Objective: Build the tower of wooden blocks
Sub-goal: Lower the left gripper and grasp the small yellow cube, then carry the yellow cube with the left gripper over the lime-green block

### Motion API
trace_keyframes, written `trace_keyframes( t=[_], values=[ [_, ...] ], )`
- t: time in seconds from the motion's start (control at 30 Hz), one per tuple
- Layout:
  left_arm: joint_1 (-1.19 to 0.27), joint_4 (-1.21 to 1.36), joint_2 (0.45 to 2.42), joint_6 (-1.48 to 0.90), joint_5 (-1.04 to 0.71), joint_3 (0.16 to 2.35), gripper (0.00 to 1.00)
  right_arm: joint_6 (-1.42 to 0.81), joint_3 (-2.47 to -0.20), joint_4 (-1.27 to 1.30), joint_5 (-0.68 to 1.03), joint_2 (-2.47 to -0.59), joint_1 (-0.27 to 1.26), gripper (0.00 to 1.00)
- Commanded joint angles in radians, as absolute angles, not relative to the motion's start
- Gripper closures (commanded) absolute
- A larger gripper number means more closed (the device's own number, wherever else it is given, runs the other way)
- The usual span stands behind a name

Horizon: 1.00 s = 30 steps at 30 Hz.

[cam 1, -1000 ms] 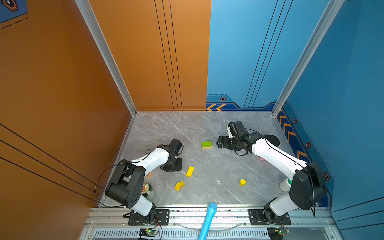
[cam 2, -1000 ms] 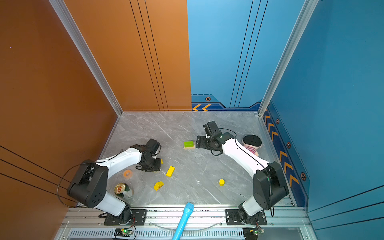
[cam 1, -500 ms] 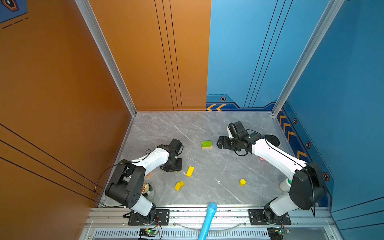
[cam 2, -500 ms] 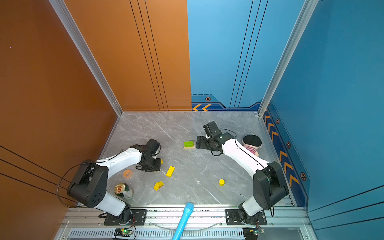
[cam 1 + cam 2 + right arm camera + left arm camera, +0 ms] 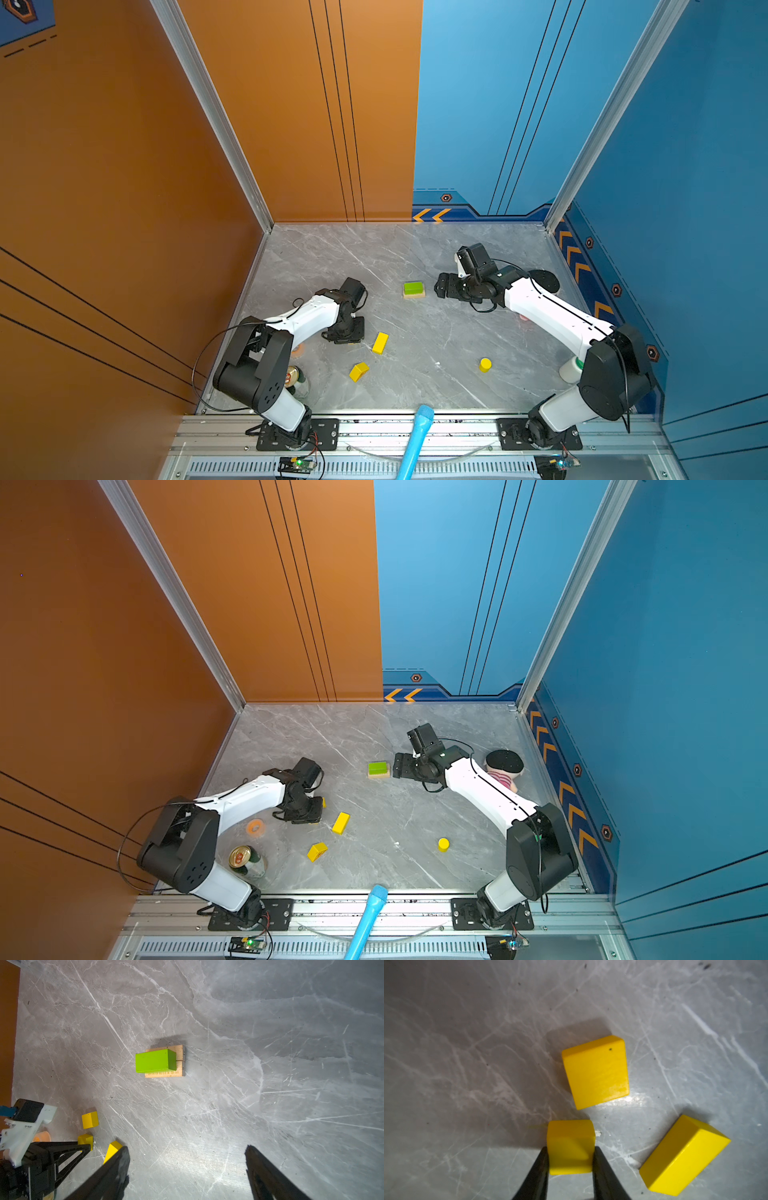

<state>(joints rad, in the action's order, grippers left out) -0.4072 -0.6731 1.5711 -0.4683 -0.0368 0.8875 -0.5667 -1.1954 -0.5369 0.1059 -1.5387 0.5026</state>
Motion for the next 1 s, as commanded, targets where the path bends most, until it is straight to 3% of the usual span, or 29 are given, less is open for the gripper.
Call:
trace_keyframes(
  t=[0.0, 0.43, 0.97],
  values=[
    [-0.416, -0.690, 1.570, -0.481, -0.027, 0.917, 0.68, -0.582, -1.176, -0.519, 0.114, -1.498, 0.495, 0.12],
    [-0.481, -0.874, 1.542, -0.537, -0.004, 1.182, 0.67, -0.563, -1.143, -0.525, 0.139, -1.452, 0.447, 0.12],
    [-0.587, -0.984, 1.962, -0.594, 0.014, 1.722, 0.70, -0.541, -0.969, -0.522, 0.215, -1.262, 0.281, 0.12]
  ],
)
